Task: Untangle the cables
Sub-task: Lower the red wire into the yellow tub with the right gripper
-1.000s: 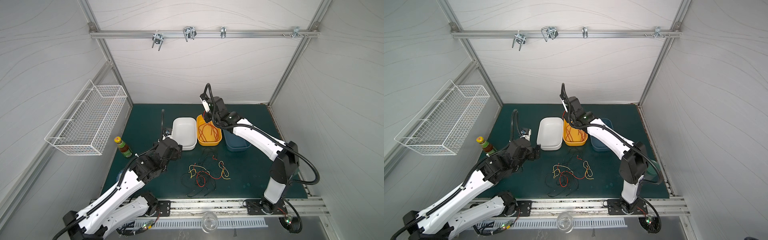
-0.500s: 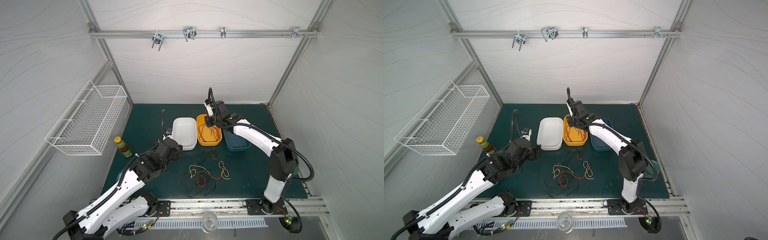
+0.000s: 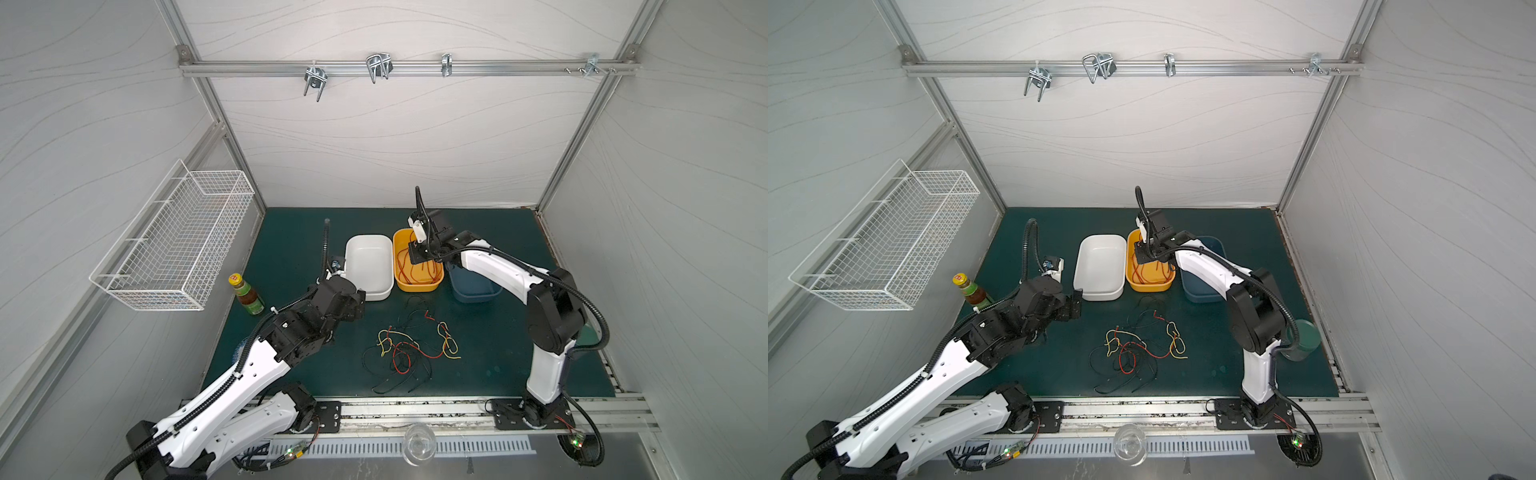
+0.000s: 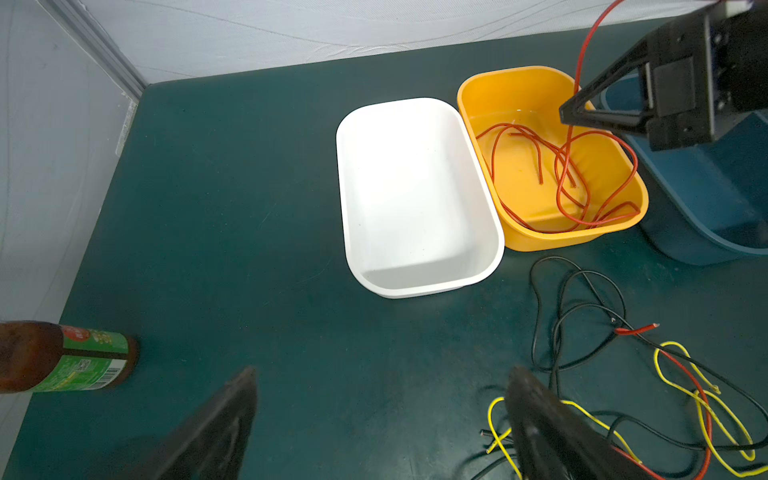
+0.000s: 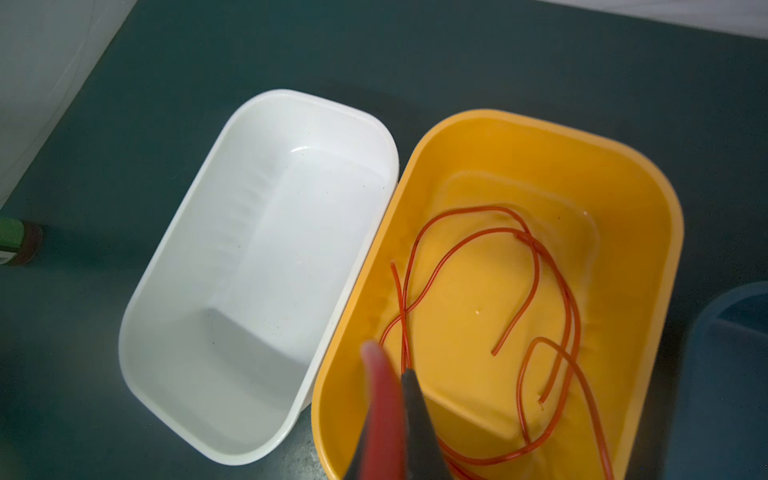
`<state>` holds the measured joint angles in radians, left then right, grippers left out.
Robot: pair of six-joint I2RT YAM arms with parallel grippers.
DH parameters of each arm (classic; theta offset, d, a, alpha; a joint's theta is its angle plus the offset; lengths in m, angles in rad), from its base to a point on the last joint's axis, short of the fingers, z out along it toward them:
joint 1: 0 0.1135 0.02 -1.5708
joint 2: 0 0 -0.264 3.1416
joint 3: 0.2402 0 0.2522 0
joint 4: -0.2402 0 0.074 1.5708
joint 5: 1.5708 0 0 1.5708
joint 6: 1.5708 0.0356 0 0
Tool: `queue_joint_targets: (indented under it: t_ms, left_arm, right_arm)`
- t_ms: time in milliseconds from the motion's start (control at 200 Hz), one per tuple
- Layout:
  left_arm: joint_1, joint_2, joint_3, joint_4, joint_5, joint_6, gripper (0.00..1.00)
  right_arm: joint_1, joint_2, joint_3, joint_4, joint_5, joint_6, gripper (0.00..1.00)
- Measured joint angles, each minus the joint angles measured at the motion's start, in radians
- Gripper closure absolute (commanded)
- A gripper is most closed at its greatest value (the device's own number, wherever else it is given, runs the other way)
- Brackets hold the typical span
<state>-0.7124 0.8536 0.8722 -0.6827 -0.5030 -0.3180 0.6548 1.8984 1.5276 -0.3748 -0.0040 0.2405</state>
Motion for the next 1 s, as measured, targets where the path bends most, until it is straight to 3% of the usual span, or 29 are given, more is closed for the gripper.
queue_joint_targets:
  t_ms: [500, 1000]
  left_arm:
    - [0.0, 0.0, 0.0, 0.0, 0.006, 0.0, 0.06]
    - [0.0, 0.0, 0.0, 0.002, 0.006, 0.002, 0.06]
  right_arm:
    - [-0.062, 0.09, -0.002, -0.019, -0.11, 0.101, 1.0]
    - [-0.1, 0.159, 0.195, -0.036, -0.083, 0.111, 1.0]
